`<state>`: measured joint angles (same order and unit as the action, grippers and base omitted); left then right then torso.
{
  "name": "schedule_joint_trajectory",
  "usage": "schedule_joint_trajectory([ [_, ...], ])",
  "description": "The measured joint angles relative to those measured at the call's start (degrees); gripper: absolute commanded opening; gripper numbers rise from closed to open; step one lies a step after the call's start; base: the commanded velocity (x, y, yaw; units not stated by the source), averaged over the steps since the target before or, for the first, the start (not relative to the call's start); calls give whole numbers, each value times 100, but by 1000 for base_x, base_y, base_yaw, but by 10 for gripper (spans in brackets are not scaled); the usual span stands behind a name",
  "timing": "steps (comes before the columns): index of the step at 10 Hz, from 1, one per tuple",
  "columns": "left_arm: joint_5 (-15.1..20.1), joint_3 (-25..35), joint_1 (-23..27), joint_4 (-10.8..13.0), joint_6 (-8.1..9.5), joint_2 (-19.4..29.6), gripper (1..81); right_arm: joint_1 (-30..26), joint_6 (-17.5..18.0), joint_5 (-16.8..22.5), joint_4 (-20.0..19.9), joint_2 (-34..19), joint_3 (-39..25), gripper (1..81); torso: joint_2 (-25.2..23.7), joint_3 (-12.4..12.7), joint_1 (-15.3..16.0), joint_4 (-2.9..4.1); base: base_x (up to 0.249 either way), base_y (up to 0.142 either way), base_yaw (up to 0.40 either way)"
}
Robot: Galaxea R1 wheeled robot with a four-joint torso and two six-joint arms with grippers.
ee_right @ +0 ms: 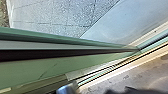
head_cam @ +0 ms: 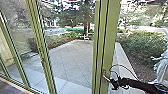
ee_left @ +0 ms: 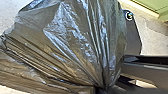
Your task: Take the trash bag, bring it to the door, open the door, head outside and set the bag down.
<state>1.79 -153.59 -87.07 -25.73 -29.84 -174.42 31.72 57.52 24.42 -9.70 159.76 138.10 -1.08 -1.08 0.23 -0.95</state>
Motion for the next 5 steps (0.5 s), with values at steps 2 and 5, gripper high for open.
schedule_joint_trajectory([
  [2, -9, 0, -23, 0, 5, -2, 10, 44, 0, -2, 37, 205, 306, 811, -2, 2, -2, 0, 0, 0, 0],
  [5, -6, 0, -63, 0, 9, -2, 10, 85, 0, -6, 89, 408, 639, 811, -7, 6, -9, -2, 0, 0, 0],
])
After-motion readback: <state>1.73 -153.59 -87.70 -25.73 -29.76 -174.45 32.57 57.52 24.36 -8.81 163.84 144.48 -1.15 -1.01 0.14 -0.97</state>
